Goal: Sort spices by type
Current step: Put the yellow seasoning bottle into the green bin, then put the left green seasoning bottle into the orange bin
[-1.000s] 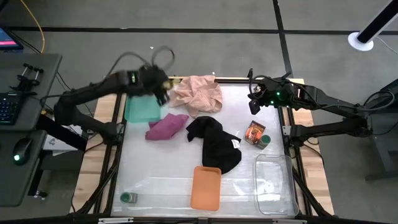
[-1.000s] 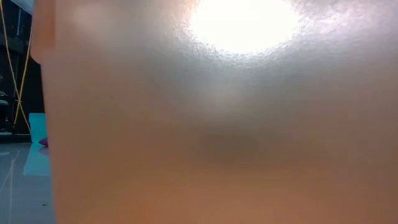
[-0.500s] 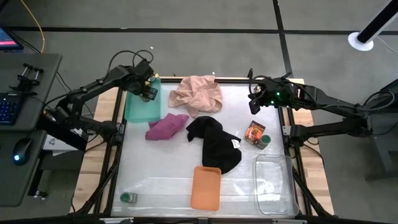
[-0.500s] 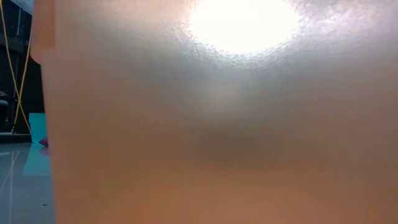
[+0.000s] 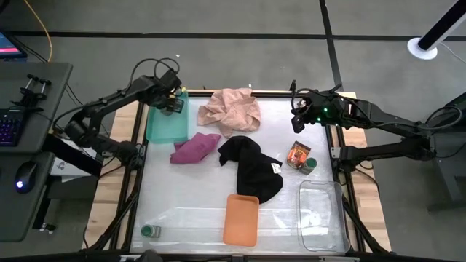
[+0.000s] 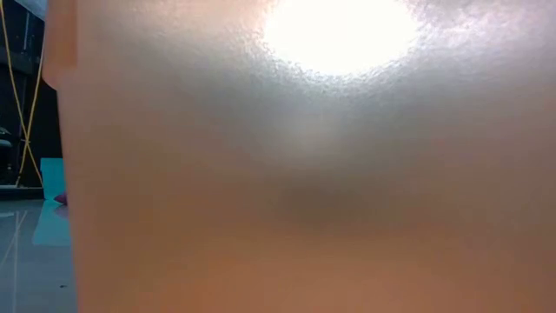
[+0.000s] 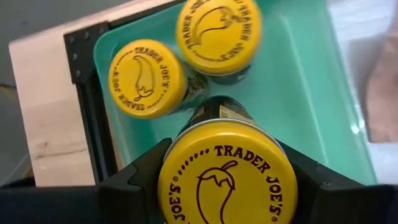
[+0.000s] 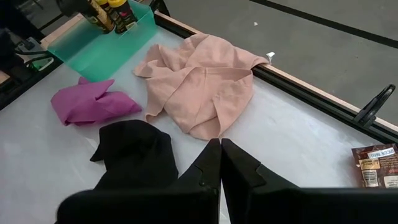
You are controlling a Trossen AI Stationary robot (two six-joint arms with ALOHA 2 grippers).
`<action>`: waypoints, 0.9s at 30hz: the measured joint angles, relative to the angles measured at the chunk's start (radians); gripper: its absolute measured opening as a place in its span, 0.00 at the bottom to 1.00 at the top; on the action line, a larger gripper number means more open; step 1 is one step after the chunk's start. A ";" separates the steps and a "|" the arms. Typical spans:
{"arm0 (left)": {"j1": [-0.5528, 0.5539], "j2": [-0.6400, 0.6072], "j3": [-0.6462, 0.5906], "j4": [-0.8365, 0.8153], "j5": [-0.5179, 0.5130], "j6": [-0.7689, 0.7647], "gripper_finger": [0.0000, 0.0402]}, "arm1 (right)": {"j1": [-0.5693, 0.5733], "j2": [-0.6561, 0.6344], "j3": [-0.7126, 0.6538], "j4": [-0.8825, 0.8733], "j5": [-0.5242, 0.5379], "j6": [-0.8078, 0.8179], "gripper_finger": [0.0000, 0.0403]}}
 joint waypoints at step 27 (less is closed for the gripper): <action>0.014 -0.051 0.091 0.054 -0.023 0.005 0.65 | 0.000 0.000 0.000 0.000 0.000 0.000 0.00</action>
